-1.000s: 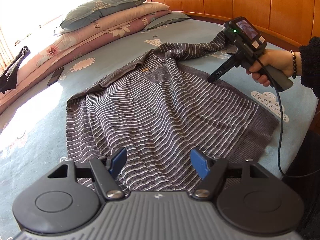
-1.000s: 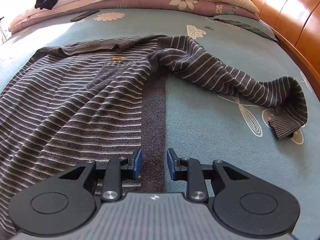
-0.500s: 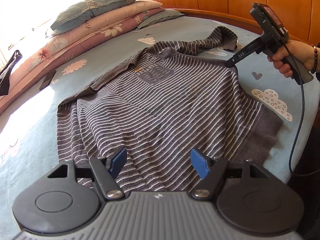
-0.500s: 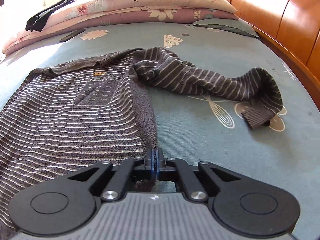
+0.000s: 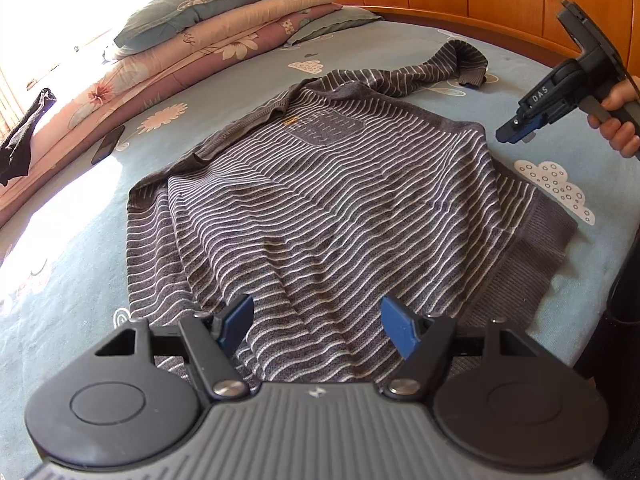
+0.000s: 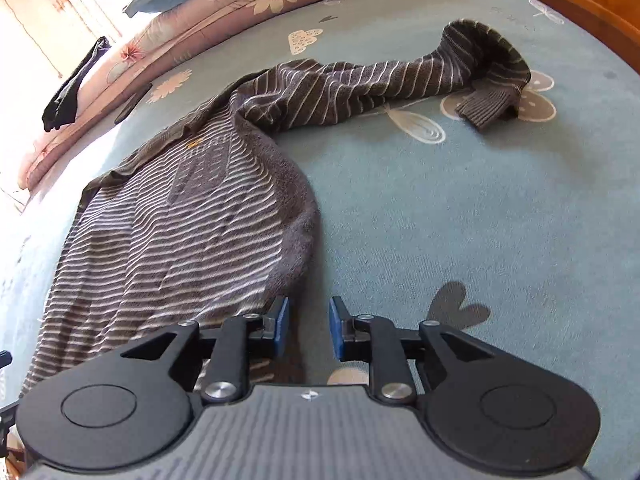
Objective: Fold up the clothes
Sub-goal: 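Lay the sleeve flat on the sheet and open the right gripper, then grasp the other sleeve cuff with the left gripper and lift it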
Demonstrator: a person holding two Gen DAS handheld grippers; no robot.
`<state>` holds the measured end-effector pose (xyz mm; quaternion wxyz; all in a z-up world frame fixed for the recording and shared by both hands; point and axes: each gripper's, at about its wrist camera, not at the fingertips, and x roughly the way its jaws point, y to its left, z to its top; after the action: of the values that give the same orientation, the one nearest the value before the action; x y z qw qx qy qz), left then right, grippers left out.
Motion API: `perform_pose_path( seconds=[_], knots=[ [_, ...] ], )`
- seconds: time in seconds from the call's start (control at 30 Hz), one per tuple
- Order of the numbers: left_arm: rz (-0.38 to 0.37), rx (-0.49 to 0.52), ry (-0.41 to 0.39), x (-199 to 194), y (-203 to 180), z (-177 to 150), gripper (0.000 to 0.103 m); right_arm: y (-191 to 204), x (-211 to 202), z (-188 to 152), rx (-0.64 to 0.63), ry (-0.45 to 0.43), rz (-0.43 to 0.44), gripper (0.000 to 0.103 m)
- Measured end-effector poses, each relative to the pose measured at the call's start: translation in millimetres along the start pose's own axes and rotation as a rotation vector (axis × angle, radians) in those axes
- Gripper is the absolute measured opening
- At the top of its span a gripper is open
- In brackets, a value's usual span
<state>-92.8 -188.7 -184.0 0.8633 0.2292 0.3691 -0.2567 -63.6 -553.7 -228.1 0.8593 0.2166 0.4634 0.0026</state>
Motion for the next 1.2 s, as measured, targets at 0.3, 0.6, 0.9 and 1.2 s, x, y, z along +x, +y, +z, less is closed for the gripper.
perform_pose_path(
  seconds=[0.3,0.6,0.9,1.2],
  knots=[
    [0.003,-0.021,0.003,-17,4,-19,0.072,22,3,-60,-0.080,0.090,-0.016,0.036],
    [-0.013,-0.007,-0.008,-22,-1,-22,0.072,23,-34,-72,-0.097,0.050,0.065,0.011],
    [-0.014,-0.001,-0.002,-18,-4,-21,0.072,-8,-20,-90,0.019,0.111,0.093,0.046],
    [0.072,-0.112,0.035,-26,36,-41,0.072,16,-46,-85,-0.174,0.043,-0.061,0.007]
  ],
)
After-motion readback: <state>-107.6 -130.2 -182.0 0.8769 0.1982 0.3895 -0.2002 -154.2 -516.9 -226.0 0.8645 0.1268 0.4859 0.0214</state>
